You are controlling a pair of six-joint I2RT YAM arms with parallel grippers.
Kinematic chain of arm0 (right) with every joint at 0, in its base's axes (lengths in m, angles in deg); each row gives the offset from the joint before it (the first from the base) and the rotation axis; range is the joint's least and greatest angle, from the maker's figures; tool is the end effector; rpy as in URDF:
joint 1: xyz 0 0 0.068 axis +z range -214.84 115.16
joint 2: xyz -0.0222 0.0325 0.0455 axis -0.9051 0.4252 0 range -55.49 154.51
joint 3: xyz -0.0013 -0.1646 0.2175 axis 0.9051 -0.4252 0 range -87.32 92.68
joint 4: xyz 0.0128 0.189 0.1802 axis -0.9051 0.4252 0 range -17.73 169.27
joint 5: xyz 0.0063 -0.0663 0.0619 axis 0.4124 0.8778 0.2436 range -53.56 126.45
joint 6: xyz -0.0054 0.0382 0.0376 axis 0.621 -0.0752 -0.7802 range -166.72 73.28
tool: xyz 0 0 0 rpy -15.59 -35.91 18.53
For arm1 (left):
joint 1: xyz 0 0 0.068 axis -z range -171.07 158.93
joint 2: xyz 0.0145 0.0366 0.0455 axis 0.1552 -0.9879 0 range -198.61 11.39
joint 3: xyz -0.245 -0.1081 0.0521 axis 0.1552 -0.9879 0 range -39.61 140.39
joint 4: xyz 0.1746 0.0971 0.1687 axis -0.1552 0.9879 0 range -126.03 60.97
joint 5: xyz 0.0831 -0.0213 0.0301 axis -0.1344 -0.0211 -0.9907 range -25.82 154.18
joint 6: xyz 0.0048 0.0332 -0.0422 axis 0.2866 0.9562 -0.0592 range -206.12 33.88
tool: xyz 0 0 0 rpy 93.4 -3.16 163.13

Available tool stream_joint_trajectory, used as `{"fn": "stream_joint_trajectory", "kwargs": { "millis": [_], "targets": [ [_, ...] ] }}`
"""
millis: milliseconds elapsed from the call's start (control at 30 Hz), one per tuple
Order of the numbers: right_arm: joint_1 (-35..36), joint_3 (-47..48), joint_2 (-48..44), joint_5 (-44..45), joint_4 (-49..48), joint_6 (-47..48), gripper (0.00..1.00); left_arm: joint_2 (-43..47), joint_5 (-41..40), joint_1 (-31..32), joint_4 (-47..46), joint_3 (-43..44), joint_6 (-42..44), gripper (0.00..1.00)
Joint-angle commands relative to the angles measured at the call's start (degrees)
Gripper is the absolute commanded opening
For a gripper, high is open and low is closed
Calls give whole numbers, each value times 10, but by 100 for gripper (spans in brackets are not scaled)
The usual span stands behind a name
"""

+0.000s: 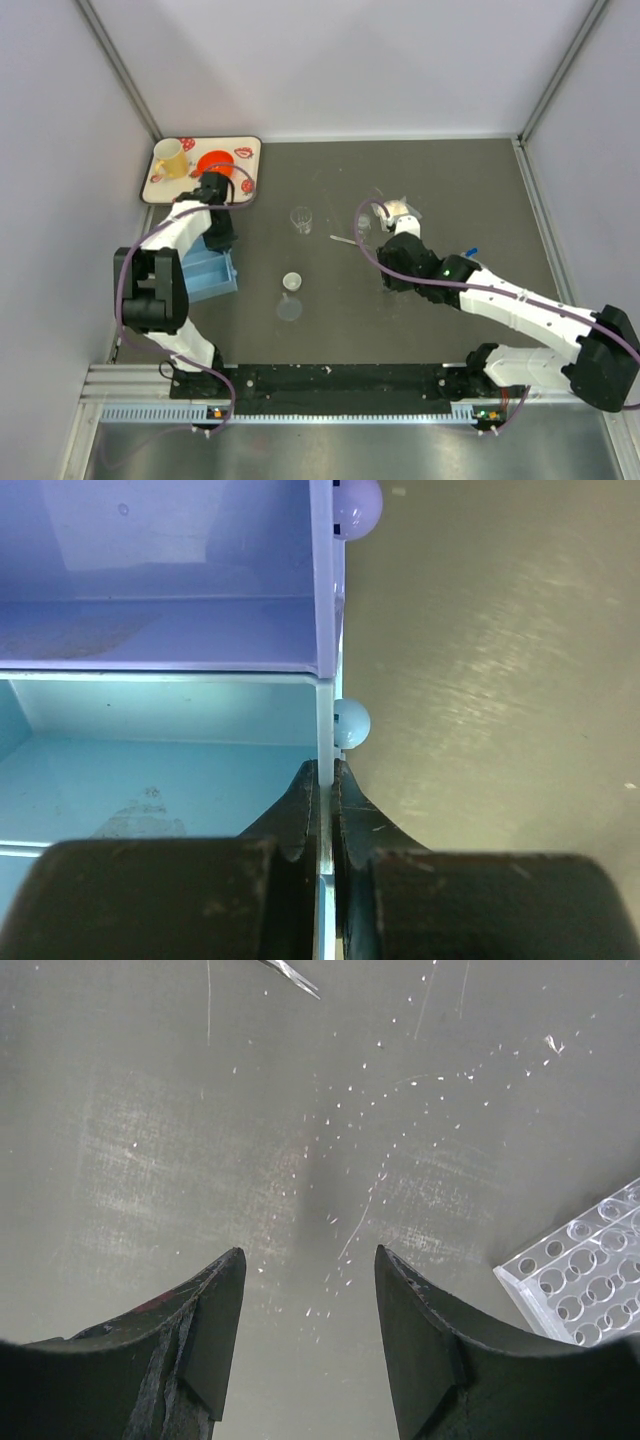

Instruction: Organize the chemistry lab equipment

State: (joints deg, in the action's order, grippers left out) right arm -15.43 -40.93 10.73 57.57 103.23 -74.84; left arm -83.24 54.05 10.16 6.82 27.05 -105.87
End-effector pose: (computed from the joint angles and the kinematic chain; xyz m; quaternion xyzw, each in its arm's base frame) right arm 0.1608 0.1680 0.2454 -0.1106 0.9215 0.0719 0.3654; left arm 0.3217 -0.0007 0.2117 -0.1725 0.9670 0.0554 0.1789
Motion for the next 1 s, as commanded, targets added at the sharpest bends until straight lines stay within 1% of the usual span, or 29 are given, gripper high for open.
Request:
{"fn": "stream_joint_trajectory", "kwargs": {
  "millis": [0,33,133,300,400,500,700,967],
  "targets": [
    [9,-6,-24,2,-13,-7,55,-26,36,52,-25,14,26,0],
    [9,-5,-24,3,-13,-8,55,-29,36,72,-24,16,30,0],
    [9,-5,-25,1,-12,-7,55,-42,27,106,-22,24,36,0],
    [9,-5,-30,-1,-7,-8,55,-64,19,154,-29,24,45,0],
    [9,-7,-35,-1,-4,-7,55,-84,7,199,-36,25,48,0],
    [10,-8,-41,0,-1,-9,55,-100,19,224,-44,30,48,0],
    [10,-17,-52,3,7,-11,55,-115,43,257,-60,39,46,0],
    [14,-18,-52,4,12,-18,54,-108,75,277,-61,60,49,0]
  ]
}}
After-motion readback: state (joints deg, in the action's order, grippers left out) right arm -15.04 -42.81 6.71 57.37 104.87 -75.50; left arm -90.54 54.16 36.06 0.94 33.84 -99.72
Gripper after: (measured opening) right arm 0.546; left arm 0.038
